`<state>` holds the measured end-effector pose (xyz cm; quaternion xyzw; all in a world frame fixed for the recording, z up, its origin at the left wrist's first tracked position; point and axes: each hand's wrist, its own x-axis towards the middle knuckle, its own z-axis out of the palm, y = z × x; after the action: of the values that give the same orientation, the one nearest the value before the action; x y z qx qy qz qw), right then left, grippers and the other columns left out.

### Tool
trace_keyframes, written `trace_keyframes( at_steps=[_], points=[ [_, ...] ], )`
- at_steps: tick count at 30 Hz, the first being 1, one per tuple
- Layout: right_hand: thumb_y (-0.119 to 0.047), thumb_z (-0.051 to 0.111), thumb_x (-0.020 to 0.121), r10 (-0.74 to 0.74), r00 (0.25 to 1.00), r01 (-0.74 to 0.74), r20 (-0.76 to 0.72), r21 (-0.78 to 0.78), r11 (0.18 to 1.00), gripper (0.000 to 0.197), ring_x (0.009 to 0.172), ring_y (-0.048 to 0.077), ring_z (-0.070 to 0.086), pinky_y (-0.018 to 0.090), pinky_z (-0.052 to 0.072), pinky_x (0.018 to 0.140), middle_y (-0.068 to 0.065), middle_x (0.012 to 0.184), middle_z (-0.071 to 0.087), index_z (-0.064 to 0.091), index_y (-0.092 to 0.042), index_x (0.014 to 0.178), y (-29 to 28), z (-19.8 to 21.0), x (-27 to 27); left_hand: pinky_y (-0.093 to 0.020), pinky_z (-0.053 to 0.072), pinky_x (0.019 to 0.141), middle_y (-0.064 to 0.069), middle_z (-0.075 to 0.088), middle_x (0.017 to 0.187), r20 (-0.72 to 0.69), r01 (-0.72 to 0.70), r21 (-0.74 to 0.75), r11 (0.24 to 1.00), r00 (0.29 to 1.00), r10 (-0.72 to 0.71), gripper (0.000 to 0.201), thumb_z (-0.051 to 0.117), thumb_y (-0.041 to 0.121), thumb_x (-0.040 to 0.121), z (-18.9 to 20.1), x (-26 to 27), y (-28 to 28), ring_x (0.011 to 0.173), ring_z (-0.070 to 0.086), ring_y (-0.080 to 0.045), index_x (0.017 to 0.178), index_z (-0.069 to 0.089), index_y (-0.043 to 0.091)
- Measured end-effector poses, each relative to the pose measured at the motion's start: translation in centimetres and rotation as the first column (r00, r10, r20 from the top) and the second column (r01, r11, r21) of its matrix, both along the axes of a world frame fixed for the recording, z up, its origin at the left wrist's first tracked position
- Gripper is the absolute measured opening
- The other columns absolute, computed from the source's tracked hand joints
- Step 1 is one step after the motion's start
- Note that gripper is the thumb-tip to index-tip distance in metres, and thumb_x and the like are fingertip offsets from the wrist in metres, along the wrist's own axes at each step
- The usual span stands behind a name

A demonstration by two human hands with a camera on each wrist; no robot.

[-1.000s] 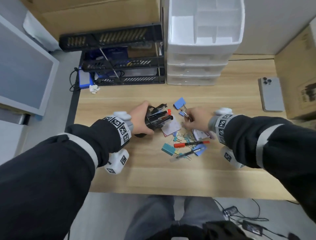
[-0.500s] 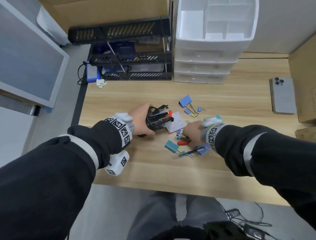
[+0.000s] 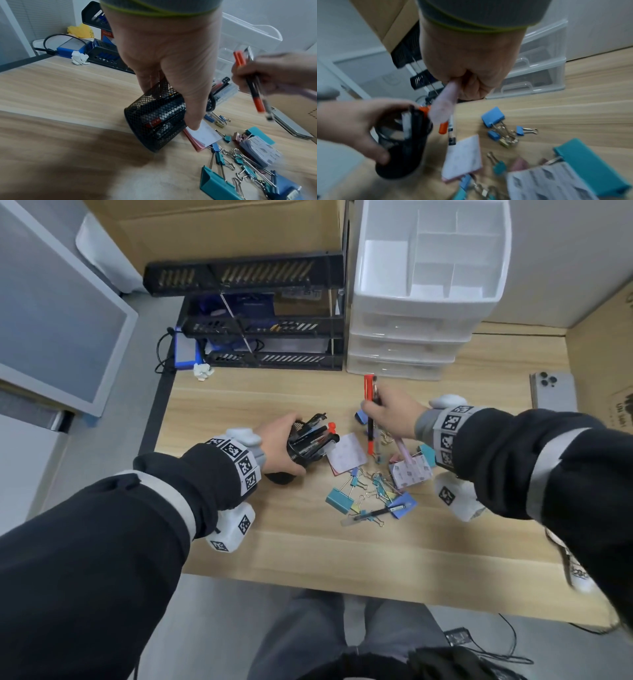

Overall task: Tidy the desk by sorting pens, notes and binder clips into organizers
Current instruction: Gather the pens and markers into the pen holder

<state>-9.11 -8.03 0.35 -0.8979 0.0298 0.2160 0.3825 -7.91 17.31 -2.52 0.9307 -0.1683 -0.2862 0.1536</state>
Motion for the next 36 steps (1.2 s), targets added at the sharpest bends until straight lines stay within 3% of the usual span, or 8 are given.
trace_keyframes(
  at_steps=[4, 7, 9, 12, 16, 25, 31, 36],
  points=[
    [-0.022, 0.044, 0.102, -0.152, 0.988, 0.142, 0.037, 0.198, 0.970, 0.018, 0.055, 0.015, 0.048, 0.027, 0.044, 0.052, 0.000, 0.069, 0.049, 0.040, -0.021, 0.084, 2.4, 2.0, 1.2, -0.034, 0.052, 0.087, 0.003, 0.062, 0.118, -0.013, 0.018, 0.016, 1.000, 1.000, -0.018, 0.109, 0.093, 0.043, 0.051, -0.1, 0.1, -0.4, 0.103, 0.061, -0.019, 0.142, 0.038, 0.018],
    [-0.022, 0.046, 0.099, -0.242, 0.968, 0.210, 0.065, 0.314, 0.926, 0.011, 0.063, 0.020, 0.053, 0.039, 0.052, 0.062, 0.007, 0.075, 0.054, 0.044, -0.016, 0.091, 4.7, 2.2, 1.6, -0.030, 0.051, 0.080, 0.003, 0.063, 0.112, -0.010, 0.033, -0.003, 0.999, 0.999, -0.033, 0.105, 0.093, 0.043, 0.049, -0.2, 0.0, -0.8, 0.094, 0.061, -0.017, 0.136, 0.042, 0.018],
    [-0.021, 0.048, 0.098, -0.260, 0.958, 0.213, 0.119, 0.308, 0.927, 0.010, 0.069, 0.022, 0.057, 0.044, 0.054, 0.071, 0.014, 0.084, 0.064, 0.049, -0.012, 0.097, 5.9, 1.9, 1.6, -0.031, 0.051, 0.079, 0.003, 0.064, 0.109, 0.004, 0.044, -0.016, 0.999, 0.999, -0.044, 0.102, 0.093, 0.045, 0.048, -0.2, 0.0, -1.2, 0.092, 0.061, -0.017, 0.133, 0.044, 0.018],
    [-0.020, 0.051, 0.097, -0.269, 0.948, 0.216, 0.173, 0.271, 0.938, 0.015, 0.073, 0.024, 0.057, 0.037, 0.050, 0.071, 0.017, 0.090, 0.067, 0.051, -0.005, 0.100, 7.0, 0.7, 1.3, -0.031, 0.051, 0.074, 0.004, 0.063, 0.104, 0.019, 0.059, -0.026, 0.998, 0.998, -0.058, 0.097, 0.093, 0.046, 0.046, 0.1, 0.1, -1.8, 0.091, 0.061, -0.018, 0.126, 0.046, 0.019],
    [-0.021, 0.059, 0.095, -0.266, 0.924, 0.212, 0.276, 0.210, 0.954, 0.017, 0.062, 0.008, 0.045, 0.013, 0.034, 0.055, -0.007, 0.072, 0.049, 0.044, -0.014, 0.094, 7.7, -0.6, 0.9, -0.038, 0.056, 0.080, 0.006, 0.064, 0.104, -0.018, 0.037, -0.058, 0.998, 0.999, -0.038, 0.092, 0.091, 0.050, 0.042, 0.4, 0.2, -2.3, 0.090, 0.063, -0.016, 0.118, 0.047, 0.022],
    [-0.036, 0.064, 0.093, -0.322, 0.878, 0.250, 0.355, 0.235, 0.939, 0.032, 0.060, 0.014, 0.045, 0.030, 0.040, 0.058, -0.002, 0.068, 0.050, 0.048, -0.010, 0.101, 7.6, -0.9, 1.4, -0.036, 0.056, 0.080, 0.005, 0.063, 0.105, -0.058, 0.057, -0.091, 0.994, 0.996, -0.062, 0.090, 0.094, 0.046, 0.042, 0.5, 0.1, -2.1, 0.092, 0.063, -0.017, 0.115, 0.048, 0.020],
    [-0.034, 0.069, 0.091, -0.236, 0.898, 0.171, 0.373, 0.197, 0.965, 0.039, 0.061, 0.008, 0.050, 0.023, 0.040, 0.058, -0.008, 0.072, 0.053, 0.047, -0.014, 0.116, 7.6, -1.2, 1.1, -0.034, 0.055, 0.080, 0.007, 0.062, 0.105, -0.041, 0.006, -0.120, 0.993, 0.999, -0.011, 0.091, 0.094, 0.047, 0.044, 0.7, 0.4, -2.3, 0.092, 0.063, -0.016, 0.118, 0.049, 0.018],
    [-0.038, 0.069, 0.086, -0.034, 0.935, -0.001, 0.352, 0.100, 0.995, 0.048, 0.067, 0.012, 0.057, 0.028, 0.043, 0.061, -0.012, 0.069, 0.056, 0.048, -0.019, 0.124, 7.8, -1.8, 0.4, -0.028, 0.051, 0.081, 0.008, 0.064, 0.110, -0.049, -0.056, -0.169, 0.984, 0.998, 0.049, 0.090, 0.097, 0.038, 0.046, 0.5, 0.8, -1.9, 0.099, 0.062, -0.014, 0.122, 0.051, 0.021]
  ],
)
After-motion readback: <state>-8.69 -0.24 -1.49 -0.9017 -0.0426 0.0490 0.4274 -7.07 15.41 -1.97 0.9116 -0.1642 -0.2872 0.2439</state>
